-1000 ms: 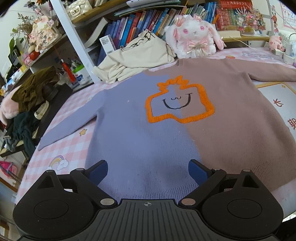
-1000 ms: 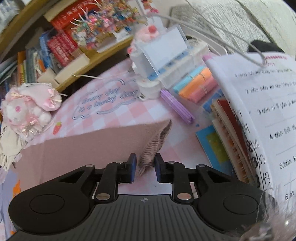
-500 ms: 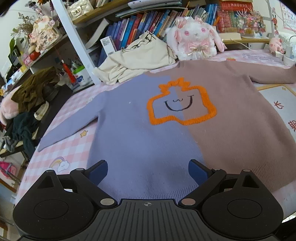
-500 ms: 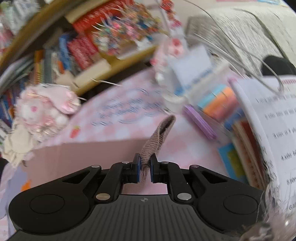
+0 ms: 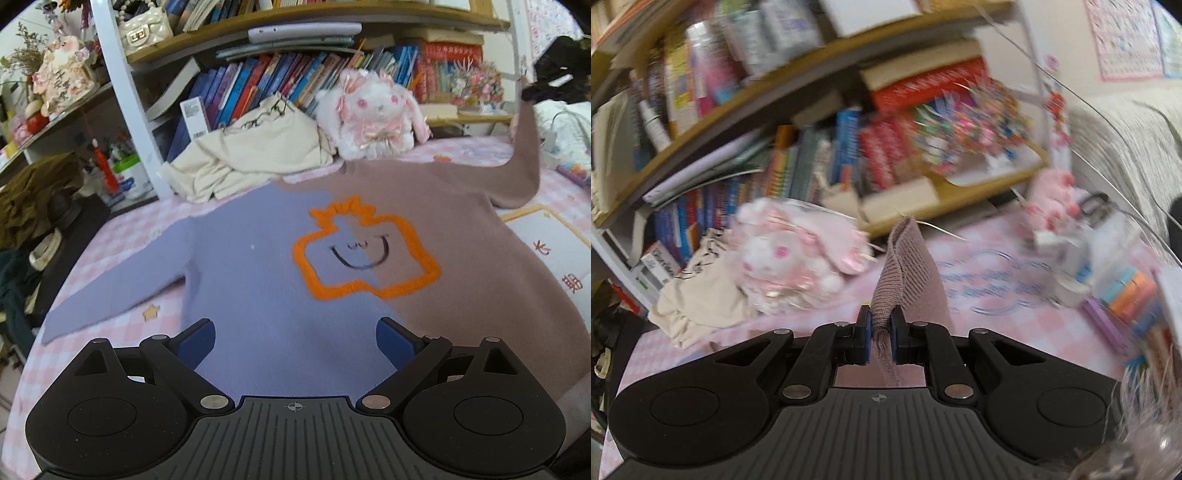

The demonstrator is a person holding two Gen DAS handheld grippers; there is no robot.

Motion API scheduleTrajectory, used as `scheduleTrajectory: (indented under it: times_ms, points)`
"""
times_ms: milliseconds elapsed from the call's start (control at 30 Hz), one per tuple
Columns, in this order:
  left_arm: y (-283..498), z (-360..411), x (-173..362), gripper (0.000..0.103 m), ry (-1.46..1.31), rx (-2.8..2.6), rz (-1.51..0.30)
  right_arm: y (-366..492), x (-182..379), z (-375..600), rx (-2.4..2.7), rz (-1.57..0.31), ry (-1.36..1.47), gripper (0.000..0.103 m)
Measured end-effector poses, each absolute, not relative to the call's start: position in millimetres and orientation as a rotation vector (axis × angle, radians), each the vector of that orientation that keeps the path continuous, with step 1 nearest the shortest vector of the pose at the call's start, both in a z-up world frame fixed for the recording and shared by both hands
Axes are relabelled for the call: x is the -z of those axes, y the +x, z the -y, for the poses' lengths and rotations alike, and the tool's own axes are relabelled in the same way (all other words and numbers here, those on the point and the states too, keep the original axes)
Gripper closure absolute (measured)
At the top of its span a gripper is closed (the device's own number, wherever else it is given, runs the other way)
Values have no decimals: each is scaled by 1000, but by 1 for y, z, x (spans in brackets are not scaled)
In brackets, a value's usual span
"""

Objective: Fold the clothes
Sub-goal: 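Lift the mauve sleeve with the right gripper and carry it across the sweater body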

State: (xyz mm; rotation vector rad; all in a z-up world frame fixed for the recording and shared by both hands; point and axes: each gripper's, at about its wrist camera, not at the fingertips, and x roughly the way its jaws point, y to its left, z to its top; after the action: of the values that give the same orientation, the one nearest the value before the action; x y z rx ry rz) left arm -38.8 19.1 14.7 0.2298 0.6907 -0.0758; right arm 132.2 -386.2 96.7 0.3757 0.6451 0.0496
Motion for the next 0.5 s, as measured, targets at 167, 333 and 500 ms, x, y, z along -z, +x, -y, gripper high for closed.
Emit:
scheduleTrajectory:
  times_ms: [167, 333, 500]
  points:
    - [-28, -53, -17, 7, 208, 130, -672, 142, -114, 325, -72, -621, 331, 93]
    - [-17, -85, -17, 7, 195, 162, -663, 150, -122, 263, -98, -615, 302, 93]
    - [-8, -113, -16, 7, 154, 175, -672, 154, -126, 207, -124, -613, 275, 93]
